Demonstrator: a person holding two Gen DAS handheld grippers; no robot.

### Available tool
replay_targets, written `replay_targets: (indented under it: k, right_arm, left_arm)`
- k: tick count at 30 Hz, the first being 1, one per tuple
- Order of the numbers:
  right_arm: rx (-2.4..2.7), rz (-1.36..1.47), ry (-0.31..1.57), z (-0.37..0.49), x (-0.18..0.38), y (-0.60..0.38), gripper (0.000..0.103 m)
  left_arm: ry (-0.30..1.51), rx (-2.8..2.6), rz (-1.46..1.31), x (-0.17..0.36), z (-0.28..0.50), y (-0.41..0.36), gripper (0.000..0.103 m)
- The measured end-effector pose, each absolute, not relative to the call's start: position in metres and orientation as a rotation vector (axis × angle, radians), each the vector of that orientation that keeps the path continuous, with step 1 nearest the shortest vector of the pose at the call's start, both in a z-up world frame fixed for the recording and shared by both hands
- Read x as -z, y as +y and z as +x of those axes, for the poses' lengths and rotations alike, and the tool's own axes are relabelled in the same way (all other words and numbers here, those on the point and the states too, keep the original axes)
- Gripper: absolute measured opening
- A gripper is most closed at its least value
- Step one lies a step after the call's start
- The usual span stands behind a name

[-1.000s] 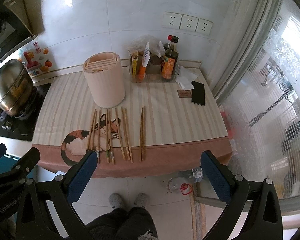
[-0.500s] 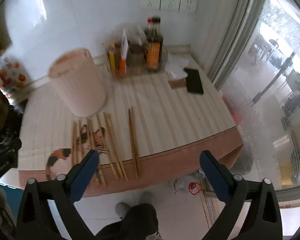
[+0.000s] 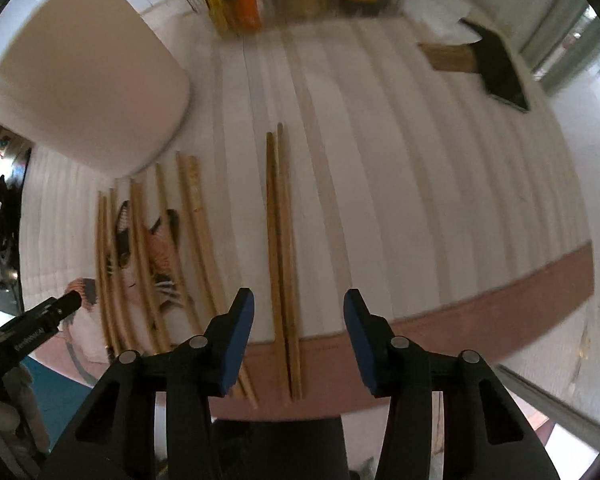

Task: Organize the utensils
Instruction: 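Grasp a wooden chopstick with the left tool while the right tool grasps another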

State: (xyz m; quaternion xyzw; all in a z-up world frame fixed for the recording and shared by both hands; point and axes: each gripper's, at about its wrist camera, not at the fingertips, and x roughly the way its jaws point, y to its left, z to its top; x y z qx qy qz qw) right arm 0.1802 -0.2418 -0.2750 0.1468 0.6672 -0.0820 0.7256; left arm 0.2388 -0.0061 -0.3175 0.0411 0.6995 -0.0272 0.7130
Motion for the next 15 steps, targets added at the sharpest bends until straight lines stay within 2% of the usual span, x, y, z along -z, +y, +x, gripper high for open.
replay_targets:
  k: [2, 7, 9, 15]
  right_arm:
    - [0.156, 0.327, 1.5, 0.189, 0.287, -0.245, 0.049]
    - [0.118, 0.333, 1.544, 0.206, 0.307, -0.253, 0.049]
    - [0.109, 0.337, 1.553, 0.21, 0.313, -0.256, 0.047]
    - [0.096, 0.363, 1.573, 0.225, 0.329, -0.262, 0.035]
  left_arm:
    - [1.558, 0.051, 0.125, 0.326, 0.241, -0.011, 0.049]
    - [1.572, 0.053, 0.114, 0.335, 0.244, -0.017, 0.015]
    - [1.573, 0.063, 0.087, 0.337, 0.249, -0.016, 0.005]
    - [1.572, 0.059, 0.049, 0.341, 0.254, -0.009, 0.005]
